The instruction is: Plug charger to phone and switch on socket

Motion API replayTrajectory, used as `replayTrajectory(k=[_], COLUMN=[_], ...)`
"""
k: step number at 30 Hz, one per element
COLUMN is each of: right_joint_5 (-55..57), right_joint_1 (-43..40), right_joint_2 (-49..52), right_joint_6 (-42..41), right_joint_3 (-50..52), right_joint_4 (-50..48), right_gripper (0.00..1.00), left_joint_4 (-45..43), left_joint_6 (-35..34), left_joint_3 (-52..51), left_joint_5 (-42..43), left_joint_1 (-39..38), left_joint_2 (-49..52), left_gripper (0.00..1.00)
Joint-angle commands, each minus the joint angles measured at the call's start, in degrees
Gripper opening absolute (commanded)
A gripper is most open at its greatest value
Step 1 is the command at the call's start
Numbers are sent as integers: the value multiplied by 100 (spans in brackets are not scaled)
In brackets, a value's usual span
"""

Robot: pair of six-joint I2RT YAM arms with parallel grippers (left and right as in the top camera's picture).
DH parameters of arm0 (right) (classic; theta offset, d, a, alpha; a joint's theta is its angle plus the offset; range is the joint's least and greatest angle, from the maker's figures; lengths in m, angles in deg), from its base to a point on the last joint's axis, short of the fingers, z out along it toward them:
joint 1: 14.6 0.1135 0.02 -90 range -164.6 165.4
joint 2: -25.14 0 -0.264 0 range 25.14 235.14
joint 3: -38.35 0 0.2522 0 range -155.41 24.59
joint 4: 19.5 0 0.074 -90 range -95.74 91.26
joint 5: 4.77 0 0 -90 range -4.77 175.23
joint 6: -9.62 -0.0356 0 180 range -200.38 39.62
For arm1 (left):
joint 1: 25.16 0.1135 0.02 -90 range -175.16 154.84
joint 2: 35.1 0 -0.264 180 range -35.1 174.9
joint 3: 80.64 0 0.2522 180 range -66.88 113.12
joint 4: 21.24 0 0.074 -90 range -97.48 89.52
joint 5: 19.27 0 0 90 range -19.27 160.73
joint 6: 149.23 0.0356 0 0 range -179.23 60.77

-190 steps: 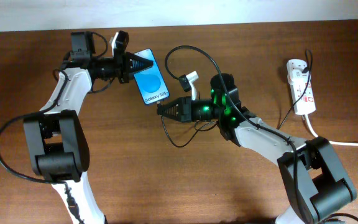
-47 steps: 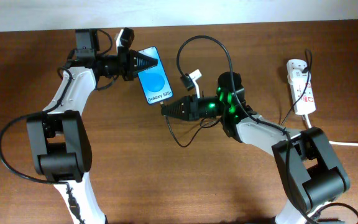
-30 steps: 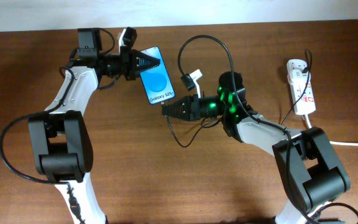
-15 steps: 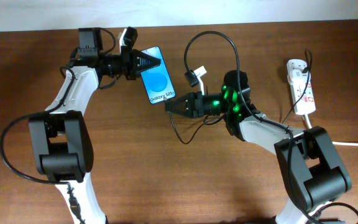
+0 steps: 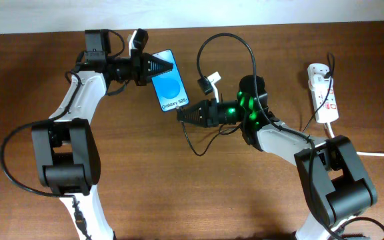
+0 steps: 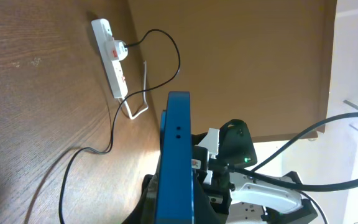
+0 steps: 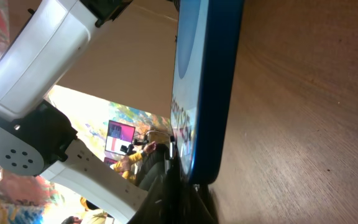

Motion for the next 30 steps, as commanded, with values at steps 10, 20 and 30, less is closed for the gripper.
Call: replayTrajectory(k=[10, 20, 30], right_joint_5=[-111, -87, 44], right_joint_1=[33, 61, 166], right_joint_2=[37, 37, 37], right_joint_6=[-22, -11, 46], right_joint_3=[-22, -22, -22], right_joint_4=[28, 31, 48], right_gripper=[4, 4, 4], left_joint_4=[-26, -22, -22], left_joint_6=[-35, -37, -155], left_joint_3=[131, 131, 131], left_joint_5=[323, 323, 348], left_joint_1=[118, 90, 66], left_joint_2=[-44, -44, -44], left_gripper=[0, 0, 0])
